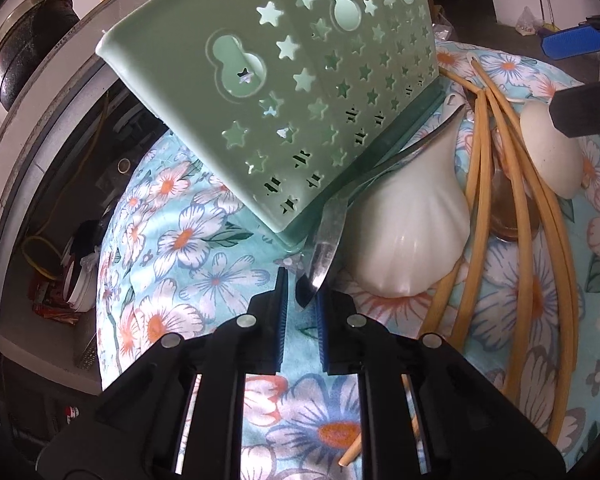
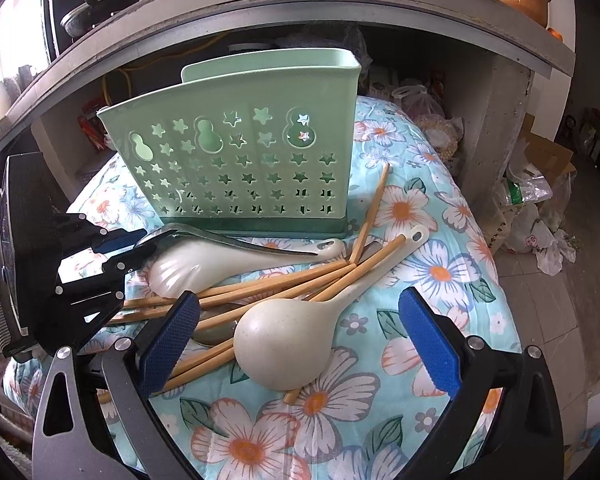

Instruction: Organize utensils

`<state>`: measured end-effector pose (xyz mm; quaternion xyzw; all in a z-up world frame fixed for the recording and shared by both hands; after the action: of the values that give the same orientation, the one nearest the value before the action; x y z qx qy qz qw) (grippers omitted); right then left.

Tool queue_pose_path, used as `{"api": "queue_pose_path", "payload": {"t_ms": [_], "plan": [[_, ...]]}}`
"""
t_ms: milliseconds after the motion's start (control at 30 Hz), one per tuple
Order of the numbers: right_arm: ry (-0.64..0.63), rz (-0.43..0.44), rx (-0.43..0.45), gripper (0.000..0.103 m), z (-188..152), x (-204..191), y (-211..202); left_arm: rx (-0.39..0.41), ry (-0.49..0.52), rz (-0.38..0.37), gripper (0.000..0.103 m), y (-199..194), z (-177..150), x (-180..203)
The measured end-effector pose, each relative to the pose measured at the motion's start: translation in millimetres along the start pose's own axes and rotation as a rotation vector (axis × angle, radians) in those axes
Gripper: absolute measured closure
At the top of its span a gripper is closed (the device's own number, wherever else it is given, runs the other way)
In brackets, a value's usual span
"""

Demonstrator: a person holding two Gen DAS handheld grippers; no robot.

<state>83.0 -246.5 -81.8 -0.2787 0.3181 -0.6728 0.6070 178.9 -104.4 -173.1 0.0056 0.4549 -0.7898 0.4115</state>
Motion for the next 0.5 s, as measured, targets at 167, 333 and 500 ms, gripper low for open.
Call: {"api": "queue_pose_path", "payload": {"t_ms": [167,333,500], "plan": [[-0.001,-0.001,-0.004,0.006,0.0,-1.0,-1.0,0.035,-0.007,-0.005,0.1,-6.1,-0.5,0.4],[0.005,-0.001,-0.001,0.006,-1.0,-2.5,-2.8,0.066,-0.015,-0.032,0.101,-20.5,2.6,-4.4],[0.01,0.003,-0.001,0.006,-1.2,-2.2,-2.7,0.082,-0.066,-0.079,0.101,-32.9,7.4,-11.7]]}}
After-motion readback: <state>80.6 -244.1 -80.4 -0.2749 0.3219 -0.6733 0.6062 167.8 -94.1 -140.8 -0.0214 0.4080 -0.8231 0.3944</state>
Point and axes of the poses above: each gripper's, at about its wrist camera, not at the fingertips, and y roughly the way its jaws point, x to its right, z to its top, the point moved 5 cm from there along y, roughly the way its jaws point, and after that the axes turned 5 degrees about -y, right-handed, at the moved point
